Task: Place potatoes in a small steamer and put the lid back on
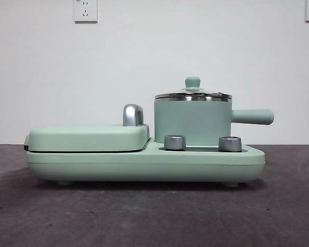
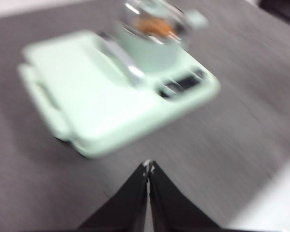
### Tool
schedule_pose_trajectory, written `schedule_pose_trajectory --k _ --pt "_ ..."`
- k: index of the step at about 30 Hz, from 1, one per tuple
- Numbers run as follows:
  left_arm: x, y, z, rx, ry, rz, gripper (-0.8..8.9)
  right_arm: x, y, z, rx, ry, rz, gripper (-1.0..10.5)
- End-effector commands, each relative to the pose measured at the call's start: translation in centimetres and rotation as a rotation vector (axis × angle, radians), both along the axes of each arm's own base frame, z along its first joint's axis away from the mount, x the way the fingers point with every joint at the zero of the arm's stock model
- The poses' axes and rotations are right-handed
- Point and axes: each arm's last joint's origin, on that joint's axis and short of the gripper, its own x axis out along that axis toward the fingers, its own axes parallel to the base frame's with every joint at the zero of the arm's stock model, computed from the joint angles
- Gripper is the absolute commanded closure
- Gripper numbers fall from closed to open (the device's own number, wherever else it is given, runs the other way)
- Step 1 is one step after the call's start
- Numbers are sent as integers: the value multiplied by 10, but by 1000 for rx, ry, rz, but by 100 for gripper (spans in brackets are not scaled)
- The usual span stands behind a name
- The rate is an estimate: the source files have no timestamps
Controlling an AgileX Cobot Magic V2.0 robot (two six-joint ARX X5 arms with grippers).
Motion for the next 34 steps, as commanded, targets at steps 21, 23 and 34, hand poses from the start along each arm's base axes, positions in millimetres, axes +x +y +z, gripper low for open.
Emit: schedule_pose_trajectory --k 21,23,34 --pt "55 19 -190 -97 -240 544 807 0 0 3 13 -11 5 937" --pt "56 19 -195 -96 -232 546 807 0 0 3 13 -11 5 937" --pt "58 19 -195 -111 -283 544 807 0 0 3 13 -12 5 937"
